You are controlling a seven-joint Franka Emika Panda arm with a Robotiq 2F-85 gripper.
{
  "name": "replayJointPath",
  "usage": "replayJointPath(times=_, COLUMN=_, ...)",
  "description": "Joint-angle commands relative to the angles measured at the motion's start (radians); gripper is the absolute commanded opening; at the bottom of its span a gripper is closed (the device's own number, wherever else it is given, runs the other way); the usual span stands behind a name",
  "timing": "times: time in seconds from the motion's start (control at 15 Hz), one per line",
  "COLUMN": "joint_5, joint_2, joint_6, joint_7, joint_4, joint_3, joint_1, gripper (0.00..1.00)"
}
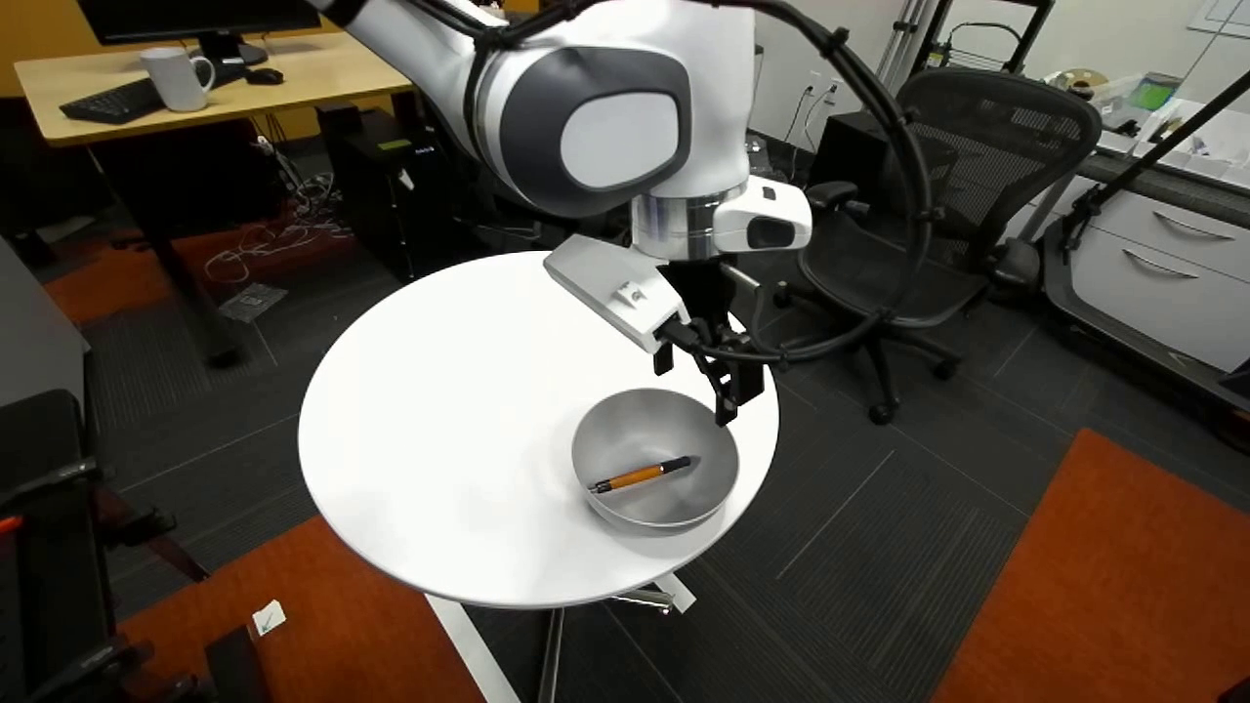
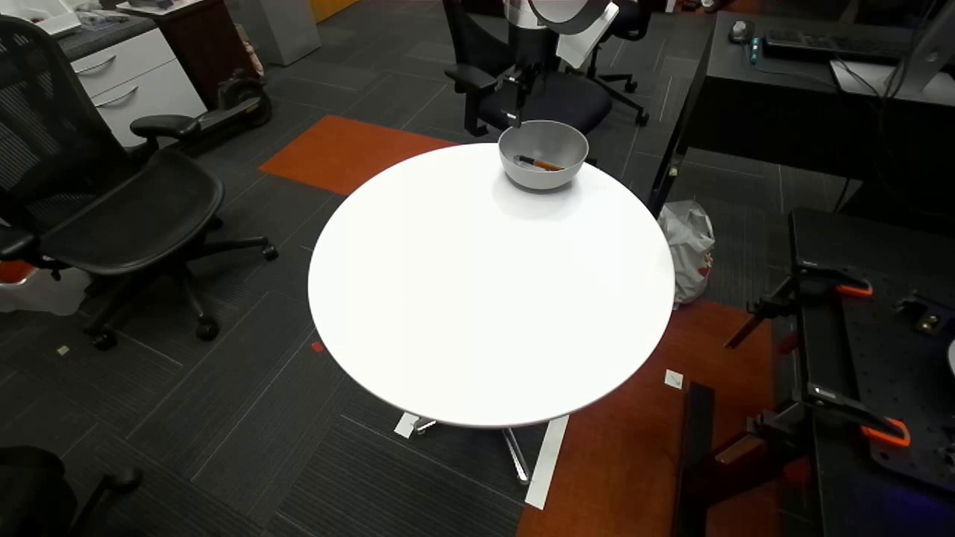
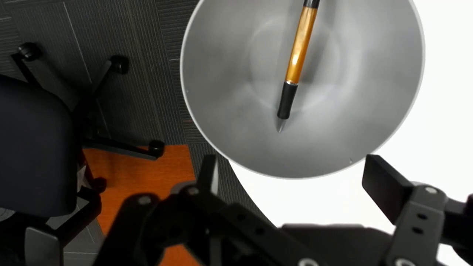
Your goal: Put the pen in the white bowl
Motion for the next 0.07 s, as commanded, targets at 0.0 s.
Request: replayJointPath(times=0.0, joint_5=0.001, joint_2=0.001, joint_6=-0.002, joint_7=-0.001, joint_4=0.002, joint_3=0.0, joint_1=0.0, gripper=1.0)
